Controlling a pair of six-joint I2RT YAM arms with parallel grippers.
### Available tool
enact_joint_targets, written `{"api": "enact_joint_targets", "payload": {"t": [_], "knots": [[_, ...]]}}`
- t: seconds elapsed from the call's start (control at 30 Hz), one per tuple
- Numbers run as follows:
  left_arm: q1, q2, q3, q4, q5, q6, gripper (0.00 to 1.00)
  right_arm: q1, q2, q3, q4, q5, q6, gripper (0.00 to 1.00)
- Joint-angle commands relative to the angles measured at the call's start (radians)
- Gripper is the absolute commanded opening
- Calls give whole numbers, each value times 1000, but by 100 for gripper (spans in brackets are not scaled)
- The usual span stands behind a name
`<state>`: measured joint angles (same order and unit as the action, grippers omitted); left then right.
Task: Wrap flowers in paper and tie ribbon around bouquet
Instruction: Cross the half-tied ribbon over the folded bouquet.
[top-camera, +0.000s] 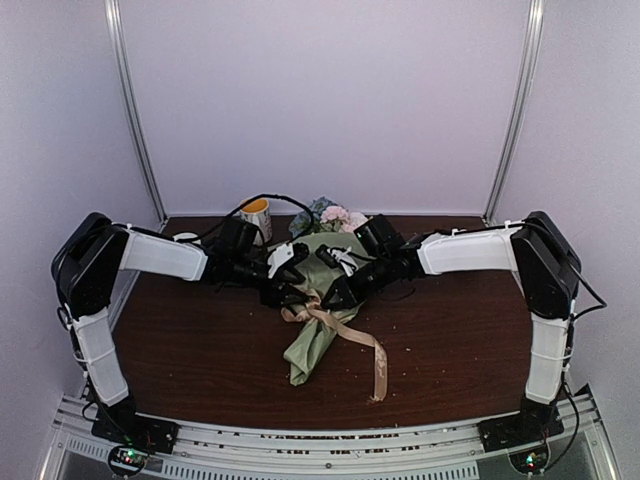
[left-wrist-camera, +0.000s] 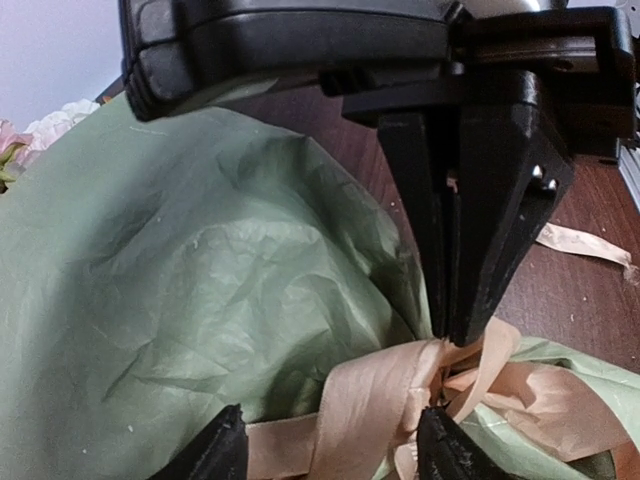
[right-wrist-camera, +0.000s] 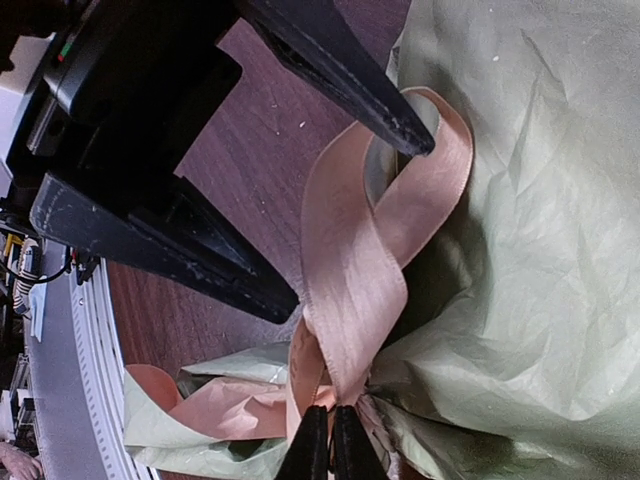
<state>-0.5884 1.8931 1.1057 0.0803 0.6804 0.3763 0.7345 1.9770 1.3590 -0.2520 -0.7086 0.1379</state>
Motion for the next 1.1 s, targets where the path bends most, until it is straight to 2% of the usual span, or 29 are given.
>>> {"api": "enact_joint_targets", "payload": {"t": [0.0, 0.07, 0.13, 0.17, 0.4, 0.53, 0.63, 0.83, 1.07], "knots": [[-16, 34, 35, -9, -49, 29, 58, 0, 17, 40, 1, -4, -4, 5], [-24, 45, 46, -32, -109, 33, 50, 0, 20, 41, -7, -5, -6, 6], [-24, 43, 42, -30, -153, 19, 31, -1, 17, 34, -11, -3, -7, 7], [-25, 40, 34, -29, -159, 20, 26, -1, 17, 28, -9, -2, -8, 7], [-24, 26, 7, -32, -155, 11, 6, 0, 25, 18, -12, 19, 3, 14], [-24, 23, -5, -30, -159, 2, 1, 0, 34, 22, -22, 34, 3, 23], [-25, 22, -15, -25, -161, -5, 0, 1, 39, 23, -26, 43, 2, 24], [-25, 17, -20, -20, -152, -14, 0, 0, 48, 36, -17, 12, 14, 7], [-24, -12, -61, -15, -153, -10, 0, -3, 27, 36, -7, 19, 28, 14]]}}
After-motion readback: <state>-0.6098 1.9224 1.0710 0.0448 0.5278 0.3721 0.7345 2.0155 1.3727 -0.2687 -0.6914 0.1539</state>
